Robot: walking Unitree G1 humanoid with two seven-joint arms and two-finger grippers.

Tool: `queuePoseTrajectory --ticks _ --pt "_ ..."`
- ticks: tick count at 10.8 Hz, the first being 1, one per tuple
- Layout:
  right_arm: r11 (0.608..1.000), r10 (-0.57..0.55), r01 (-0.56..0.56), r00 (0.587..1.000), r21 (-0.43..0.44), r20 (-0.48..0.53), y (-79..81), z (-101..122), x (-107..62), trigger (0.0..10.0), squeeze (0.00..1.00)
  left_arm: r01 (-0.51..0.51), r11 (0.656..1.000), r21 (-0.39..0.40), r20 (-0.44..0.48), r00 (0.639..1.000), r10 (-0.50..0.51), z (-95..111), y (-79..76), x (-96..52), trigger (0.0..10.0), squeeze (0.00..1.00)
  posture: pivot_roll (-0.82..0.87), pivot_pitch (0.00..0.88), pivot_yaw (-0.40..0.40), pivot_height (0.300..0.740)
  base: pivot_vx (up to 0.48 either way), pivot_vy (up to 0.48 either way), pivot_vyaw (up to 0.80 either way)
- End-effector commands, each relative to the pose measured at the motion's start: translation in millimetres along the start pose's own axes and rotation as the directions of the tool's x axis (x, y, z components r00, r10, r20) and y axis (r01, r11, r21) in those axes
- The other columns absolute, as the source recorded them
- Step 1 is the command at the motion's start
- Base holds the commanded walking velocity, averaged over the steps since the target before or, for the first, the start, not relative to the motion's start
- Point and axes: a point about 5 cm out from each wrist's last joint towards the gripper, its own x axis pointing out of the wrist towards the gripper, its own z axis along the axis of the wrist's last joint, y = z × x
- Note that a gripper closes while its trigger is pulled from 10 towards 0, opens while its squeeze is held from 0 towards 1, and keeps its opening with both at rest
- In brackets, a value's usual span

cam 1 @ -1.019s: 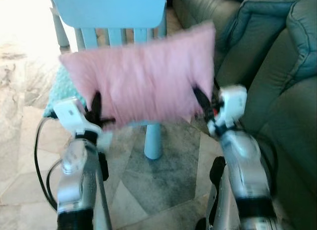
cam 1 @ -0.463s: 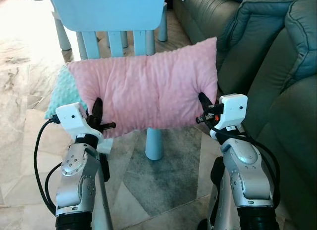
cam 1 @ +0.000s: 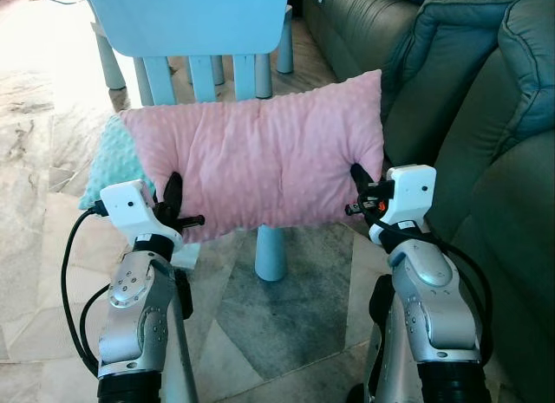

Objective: Move the pillow to the sofa

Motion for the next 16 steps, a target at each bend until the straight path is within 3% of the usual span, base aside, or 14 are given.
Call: queuePoseTrajectory --ticks 1,16 --pt "1.000 0.011 -0.010 0.999 -0.012 0.050 0.9 13.7 1.4 0.0 0.00 0.016 1.000 0.010 0.005 1.000 -0.017 3.5 -2.3 1.0 0.0 0.00 -0.10 0.000 -0.013 0.328 0.000 0.000 0.00" --pt "0.999 0.052 -0.051 0.997 -0.007 0.050 2.4 15.7 7.0 0.0 0.00 0.029 1.000 -0.001 -0.003 1.000 -0.029 -0.3 -7.2 5.5 0.0 0.00 -0.10 0.000 -0.033 0.577 0.000 0.000 0.00"
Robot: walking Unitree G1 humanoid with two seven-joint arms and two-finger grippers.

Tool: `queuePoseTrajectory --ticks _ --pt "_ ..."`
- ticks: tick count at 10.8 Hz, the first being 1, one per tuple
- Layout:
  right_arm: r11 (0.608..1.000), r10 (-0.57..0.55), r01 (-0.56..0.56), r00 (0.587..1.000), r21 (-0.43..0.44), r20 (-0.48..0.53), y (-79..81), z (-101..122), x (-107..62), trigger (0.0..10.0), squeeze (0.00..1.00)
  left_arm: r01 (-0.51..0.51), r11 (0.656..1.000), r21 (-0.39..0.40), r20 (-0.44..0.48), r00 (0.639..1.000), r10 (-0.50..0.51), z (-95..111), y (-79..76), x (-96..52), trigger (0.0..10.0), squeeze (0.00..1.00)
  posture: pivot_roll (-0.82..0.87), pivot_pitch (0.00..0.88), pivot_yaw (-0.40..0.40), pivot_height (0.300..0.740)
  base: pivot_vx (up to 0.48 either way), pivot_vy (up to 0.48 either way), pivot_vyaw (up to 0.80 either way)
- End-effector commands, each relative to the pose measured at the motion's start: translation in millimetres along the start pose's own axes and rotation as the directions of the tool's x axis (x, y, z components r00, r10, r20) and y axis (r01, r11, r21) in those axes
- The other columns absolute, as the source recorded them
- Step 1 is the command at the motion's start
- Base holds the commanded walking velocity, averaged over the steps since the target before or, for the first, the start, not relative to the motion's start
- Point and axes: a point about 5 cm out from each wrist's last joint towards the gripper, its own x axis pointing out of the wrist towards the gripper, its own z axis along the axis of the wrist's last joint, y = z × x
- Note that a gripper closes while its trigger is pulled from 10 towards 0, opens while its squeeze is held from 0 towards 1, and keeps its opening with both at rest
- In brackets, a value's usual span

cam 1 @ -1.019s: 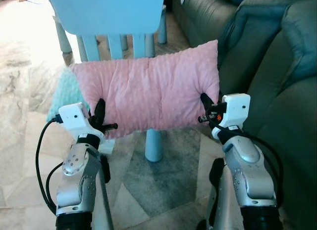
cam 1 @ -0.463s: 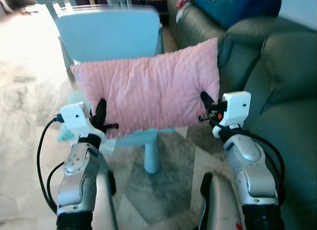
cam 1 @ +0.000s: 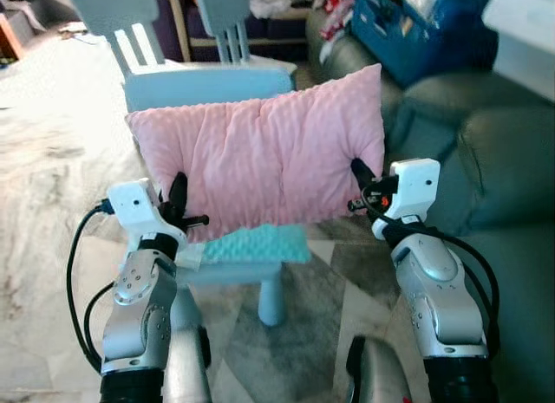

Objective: Move the pillow to the sofa

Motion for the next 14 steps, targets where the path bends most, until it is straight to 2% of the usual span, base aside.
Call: queuePoseTrajectory --ticks 1,10,14 --pt "1.000 0.015 -0.015 0.999 -0.004 0.034 2.9 9 3.7 0.0 0.00 0.017 1.000 0.000 0.017 1.000 -0.017 3 -4.2 2.8 0.0 0.00 -0.10 0.000 -0.034 0.592 0.000 0.000 0.00" --pt "1.000 0.010 -0.010 0.999 -0.009 0.035 -0.3 12 2.0 0.0 0.00 0.022 1.000 -0.011 -0.008 1.000 -0.022 -3 -7.0 2.4 0.0 0.00 -0.12 0.000 -0.040 0.737 0.000 0.000 0.00" --pt "1.000 0.009 -0.009 0.999 -0.009 0.038 -0.2 14 2.1 0.0 0.00 -0.043 0.999 0.030 -0.068 0.997 0.045 -16 3.6 -8.1 0.0 0.00 -0.11 0.000 -0.041 0.740 0.000 0.000 0.00"
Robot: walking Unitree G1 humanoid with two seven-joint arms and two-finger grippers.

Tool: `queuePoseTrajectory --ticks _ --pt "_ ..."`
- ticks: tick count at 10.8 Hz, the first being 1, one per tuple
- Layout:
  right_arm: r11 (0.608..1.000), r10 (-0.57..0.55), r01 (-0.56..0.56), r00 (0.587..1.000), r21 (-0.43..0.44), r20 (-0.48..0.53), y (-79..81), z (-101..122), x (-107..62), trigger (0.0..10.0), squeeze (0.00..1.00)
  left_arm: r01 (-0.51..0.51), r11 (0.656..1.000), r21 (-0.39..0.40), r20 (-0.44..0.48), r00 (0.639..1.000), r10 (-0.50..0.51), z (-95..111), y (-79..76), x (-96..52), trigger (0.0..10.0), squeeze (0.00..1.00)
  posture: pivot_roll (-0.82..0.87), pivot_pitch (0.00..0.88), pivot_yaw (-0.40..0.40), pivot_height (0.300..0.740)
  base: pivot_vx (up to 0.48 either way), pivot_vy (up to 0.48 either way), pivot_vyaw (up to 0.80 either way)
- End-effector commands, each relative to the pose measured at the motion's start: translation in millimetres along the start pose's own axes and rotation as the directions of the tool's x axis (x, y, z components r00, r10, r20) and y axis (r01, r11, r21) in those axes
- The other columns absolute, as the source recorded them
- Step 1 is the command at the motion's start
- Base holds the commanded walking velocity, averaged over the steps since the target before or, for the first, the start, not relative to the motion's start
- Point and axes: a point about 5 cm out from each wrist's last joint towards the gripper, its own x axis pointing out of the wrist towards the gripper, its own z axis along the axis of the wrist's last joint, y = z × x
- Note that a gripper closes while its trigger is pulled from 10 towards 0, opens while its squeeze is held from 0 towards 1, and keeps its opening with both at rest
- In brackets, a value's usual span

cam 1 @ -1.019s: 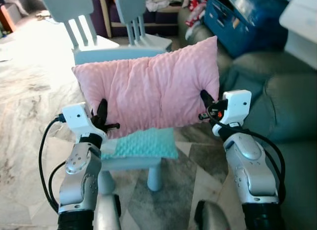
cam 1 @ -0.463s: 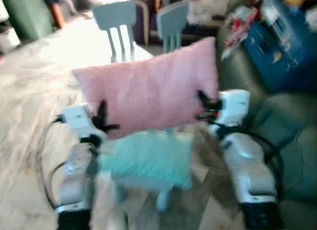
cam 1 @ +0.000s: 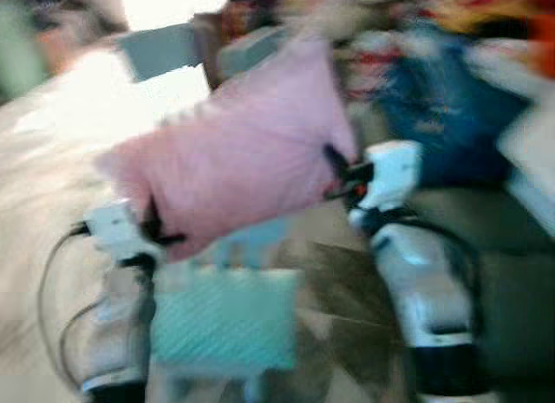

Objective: Move the pillow to the sofa

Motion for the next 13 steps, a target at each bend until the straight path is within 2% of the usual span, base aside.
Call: queuePoseTrajectory --ticks 1,2,3,4,5,6,7,8,9,10,11,12,13 --pt "0.999 -0.040 0.040 0.999 0.007 -0.001 -8.0 1 -3.0 0.0 0.00 0.043 0.999 0.026 0.010 0.999 -0.044 4 -9.4 3.2 0.0 0.00 -0.11 0.000 -0.042 0.740 0.000 0.000 0.00" --pt "0.999 -0.040 0.040 0.999 0.007 -0.003 -7.6 0 -2.6 0.0 0.00 0.042 0.999 0.031 0.006 0.999 -0.042 4 -8.9 3.2 0.0 0.00 -0.11 0.000 -0.042 0.740 0.000 0.000 0.00" --pt "0.999 -0.039 0.039 0.999 0.008 -0.005 -6.8 1 -2.7 0.0 0.00 0.028 0.998 0.048 -0.020 0.999 -0.027 1 -6.6 1.7 1.1 0.00 -0.11 0.000 -0.043 0.740 0.000 0.000 0.00" --pt "0.999 -0.037 0.037 0.999 0.010 -0.006 -6.9 0 -3.2 0.0 0.00 0.005 0.997 0.071 -0.062 0.998 -0.001 -6 -2.9 0.4 4.1 0.00 -0.11 0.000 -0.043 0.740 0.000 0.000 0.00" --pt "0.999 -0.036 0.036 0.999 0.014 -0.008 -7.1 0 -3.3 0.0 0.00 -0.004 0.996 0.094 -0.088 0.996 0.012 -10 -1.1 -0.6 10.0 0.00 -0.10 0.000 -0.044 0.740 0.000 0.000 0.00" --pt "0.999 -0.034 0.035 0.999 0.017 -0.009 -6.7 -1 -2.8 0.0 0.00 0.001 0.997 0.077 -0.109 0.994 0.007 -12 -0.1 0.2 10.0 0.00 -0.10 0.000 -0.044 0.740 0.000 0.000 0.00" --pt "1.000 -0.019 0.019 0.999 0.004 -0.027 -4.0 -3 -1.6 4.2 0.00 -0.014 0.998 0.068 -0.111 0.994 0.022 -12 2.4 0.7 10.0 0.00 -0.10 0.000 -0.046 0.740 0.000 0.000 0.00" --pt "1.000 -0.011 0.011 0.999 0.006 -0.042 -2.9 -5 -1.5 9.8 0.00 -0.030 0.996 0.078 -0.132 0.990 0.040 -14 4.1 0.8 10.0 0.00 -0.10 0.000 -0.046 0.740 0.000 0.000 0.00" --pt "1.000 0.001 0.000 0.999 0.008 -0.053 -1.9 -7 -1.7 10.0 0.00 -0.045 0.994 0.098 -0.163 0.985 0.060 -14 7.4 1.1 10.0 0.00 -0.10 0.000 -0.045 0.740 0.000 0.000 0.00" --pt "1.000 -0.003 0.003 0.998 0.009 -0.064 -2.0 -8 -1.3 10.0 0.00 -0.064 0.987 0.145 -0.164 0.982 0.088 -7 11.3 3.9 10.0 0.00 -0.10 0.000 -0.042 0.740 0.000 0.000 0.00" --pt "1.000 -0.002 0.003 0.998 0.005 -0.067 -1.7 -8 -0.8 10.0 0.00 -0.055 0.986 0.158 -0.166 0.983 0.081 -5 11.5 5.3 10.0 0.00 -0.10 0.000 -0.042 0.740 0.000 0.000 0.00" --pt "1.000 -0.005 0.005 0.998 0.004 -0.069 -1.4 -8 -0.3 10.0 0.00 -0.008 0.989 0.146 -0.130 0.991 0.027 -1 8.9 6.1 10.0 0.00 -0.10 0.000 -0.041 0.740 0.000 0.000 0.00" --pt "1.000 -0.008 0.009 0.997 0.017 -0.073 -1.5 -8 -0.2 10.0 0.00 -0.017 0.995 0.098 -0.151 0.988 0.032 -2 8.4 5.1 10.0 0.00 -0.11 0.000 -0.040 0.740 0.000 0.000 0.00"
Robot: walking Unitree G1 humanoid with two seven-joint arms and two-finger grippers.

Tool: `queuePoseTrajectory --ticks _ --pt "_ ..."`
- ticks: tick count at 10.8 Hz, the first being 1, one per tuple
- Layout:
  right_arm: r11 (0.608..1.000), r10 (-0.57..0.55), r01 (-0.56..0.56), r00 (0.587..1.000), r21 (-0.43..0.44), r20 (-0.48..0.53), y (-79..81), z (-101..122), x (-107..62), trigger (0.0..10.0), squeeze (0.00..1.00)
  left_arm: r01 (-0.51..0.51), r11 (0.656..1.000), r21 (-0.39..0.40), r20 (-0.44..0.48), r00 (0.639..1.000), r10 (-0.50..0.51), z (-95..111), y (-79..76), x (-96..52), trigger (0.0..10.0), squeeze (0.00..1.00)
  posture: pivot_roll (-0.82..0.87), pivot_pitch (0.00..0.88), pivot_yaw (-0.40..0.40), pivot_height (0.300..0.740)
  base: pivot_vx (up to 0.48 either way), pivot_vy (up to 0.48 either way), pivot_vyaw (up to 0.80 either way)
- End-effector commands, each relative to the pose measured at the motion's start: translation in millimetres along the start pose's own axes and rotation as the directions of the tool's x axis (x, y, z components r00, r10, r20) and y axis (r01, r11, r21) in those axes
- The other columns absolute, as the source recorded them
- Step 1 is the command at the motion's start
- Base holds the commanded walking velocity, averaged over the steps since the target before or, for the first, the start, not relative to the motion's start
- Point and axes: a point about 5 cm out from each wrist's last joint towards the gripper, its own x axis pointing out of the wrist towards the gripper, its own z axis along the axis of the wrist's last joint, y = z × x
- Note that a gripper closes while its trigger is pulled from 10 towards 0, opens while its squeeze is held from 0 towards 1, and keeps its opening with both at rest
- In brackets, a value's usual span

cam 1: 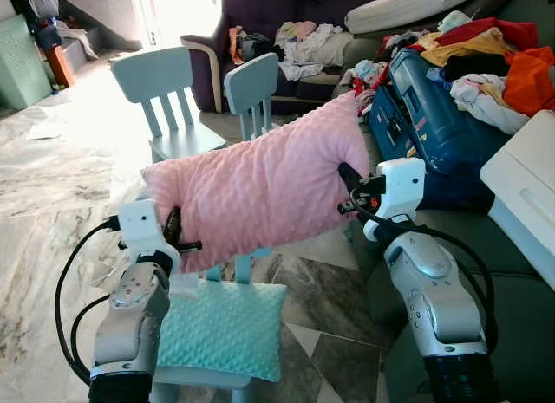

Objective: Move the pillow to the sofa

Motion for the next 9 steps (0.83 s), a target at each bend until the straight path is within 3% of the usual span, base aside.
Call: queuePoseTrajectory --ticks 1,7,9 --pt "1.000 -0.008 0.008 1.000 -0.005 0.024 -2.3 7.9 3.0 10.0 0.00 0.021 1.000 0.005 0.027 0.999 -0.021 8.2 -5.5 -0.7 10.0 0.00 -0.11 0.000 -0.040 0.740 0.000 0.000 0.00" --pt "1.000 0.001 0.000 1.000 -0.018 0.024 -2.4 10.2 7.9 10.0 0.00 0.048 0.999 -0.013 0.017 0.999 -0.048 5.7 -12.8 -1.2 10.0 0.00 -0.12 0.000 -0.037 0.740 0.000 0.000 0.00" --pt "1.000 0.003 -0.003 1.000 -0.014 0.020 -1.6 9.6 7.9 10.0 0.00 0.052 0.999 -0.011 0.015 0.999 -0.052 5.3 -12.9 -0.9 10.0 0.00 -0.12 0.000 -0.037 0.740 -0.262 0.000 0.00"
